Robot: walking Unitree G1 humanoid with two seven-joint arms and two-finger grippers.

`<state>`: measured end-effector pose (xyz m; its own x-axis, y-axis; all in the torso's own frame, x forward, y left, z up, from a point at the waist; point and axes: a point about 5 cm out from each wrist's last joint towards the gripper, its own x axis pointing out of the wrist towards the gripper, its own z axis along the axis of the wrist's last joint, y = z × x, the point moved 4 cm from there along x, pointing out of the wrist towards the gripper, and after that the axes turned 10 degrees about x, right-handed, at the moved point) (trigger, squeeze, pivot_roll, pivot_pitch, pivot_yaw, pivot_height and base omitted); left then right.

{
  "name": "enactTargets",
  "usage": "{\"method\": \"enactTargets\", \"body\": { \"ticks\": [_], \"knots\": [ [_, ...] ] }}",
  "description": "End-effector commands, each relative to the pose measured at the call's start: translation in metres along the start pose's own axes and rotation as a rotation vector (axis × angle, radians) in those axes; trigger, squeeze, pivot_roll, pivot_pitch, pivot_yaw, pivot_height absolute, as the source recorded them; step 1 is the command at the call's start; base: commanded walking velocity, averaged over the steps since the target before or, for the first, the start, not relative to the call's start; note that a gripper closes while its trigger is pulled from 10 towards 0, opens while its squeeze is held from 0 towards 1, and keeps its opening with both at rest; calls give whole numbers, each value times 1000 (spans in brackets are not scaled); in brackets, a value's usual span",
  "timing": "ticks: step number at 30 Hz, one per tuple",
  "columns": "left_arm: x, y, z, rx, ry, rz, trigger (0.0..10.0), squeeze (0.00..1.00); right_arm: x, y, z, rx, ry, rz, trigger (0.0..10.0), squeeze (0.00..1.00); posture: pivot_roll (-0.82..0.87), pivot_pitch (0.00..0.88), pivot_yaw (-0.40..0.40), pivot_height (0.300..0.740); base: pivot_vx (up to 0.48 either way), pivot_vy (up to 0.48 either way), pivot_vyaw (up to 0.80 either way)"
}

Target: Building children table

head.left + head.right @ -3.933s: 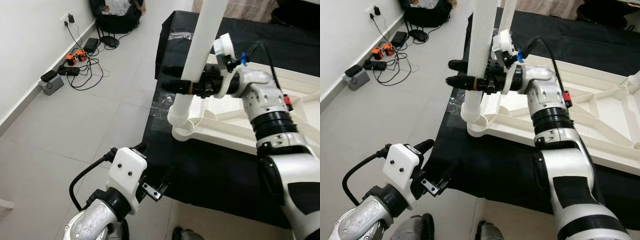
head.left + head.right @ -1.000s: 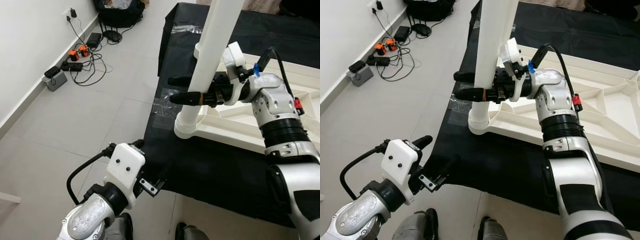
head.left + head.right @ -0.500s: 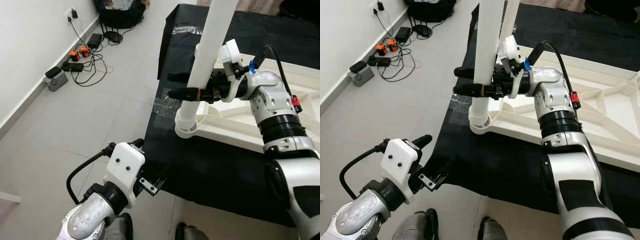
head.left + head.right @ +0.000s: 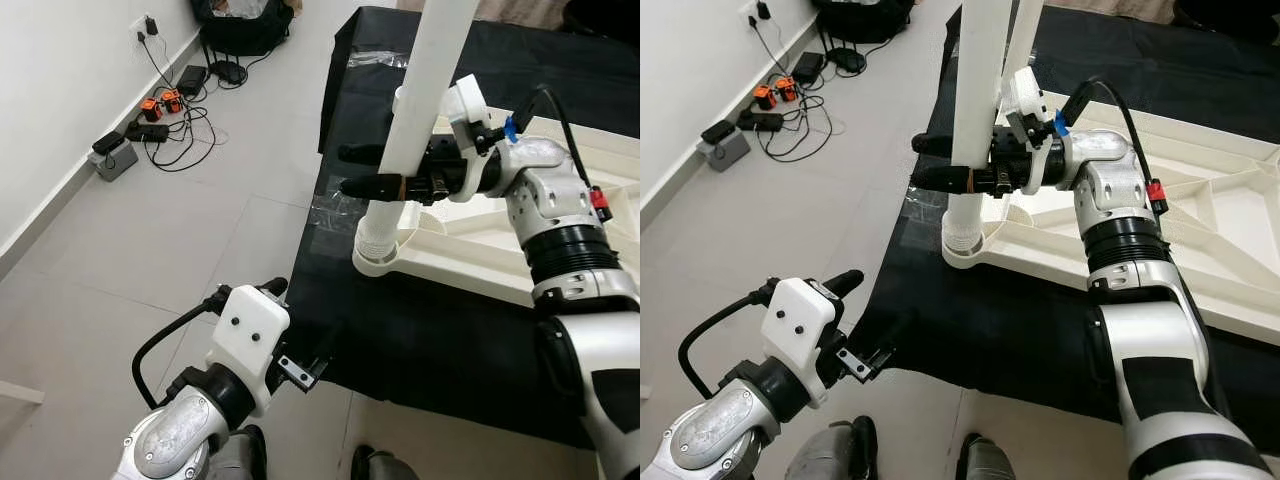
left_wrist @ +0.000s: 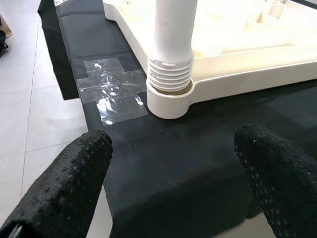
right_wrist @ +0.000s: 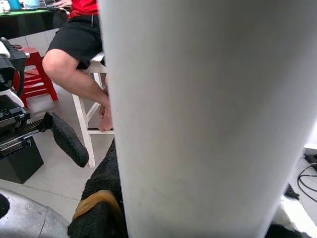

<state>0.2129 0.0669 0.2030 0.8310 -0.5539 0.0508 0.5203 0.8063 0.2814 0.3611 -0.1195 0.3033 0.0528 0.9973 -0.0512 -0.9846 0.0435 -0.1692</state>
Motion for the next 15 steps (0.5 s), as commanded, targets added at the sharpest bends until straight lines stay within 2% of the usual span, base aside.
{"method": "enactTargets", "body": {
  "ticks": [1,12,15],
  "knots": [
    [-3,-2,-3,-2,10,-10,10000,0,-5,3,7,-18,-21,19,10000,0,137,258,-23,740,0,0,0],
    [-3,-4,-4,-4,11,-16,10000,0,-7,3,8,-18,-19,19,10000,0,134,252,-20,740,0,0,0],
    [-3,-4,-3,-4,8,-19,10000,0,-5,7,1,-4,-10,31,10000,0,134,250,-19,740,0,0,0]
  ]
}}
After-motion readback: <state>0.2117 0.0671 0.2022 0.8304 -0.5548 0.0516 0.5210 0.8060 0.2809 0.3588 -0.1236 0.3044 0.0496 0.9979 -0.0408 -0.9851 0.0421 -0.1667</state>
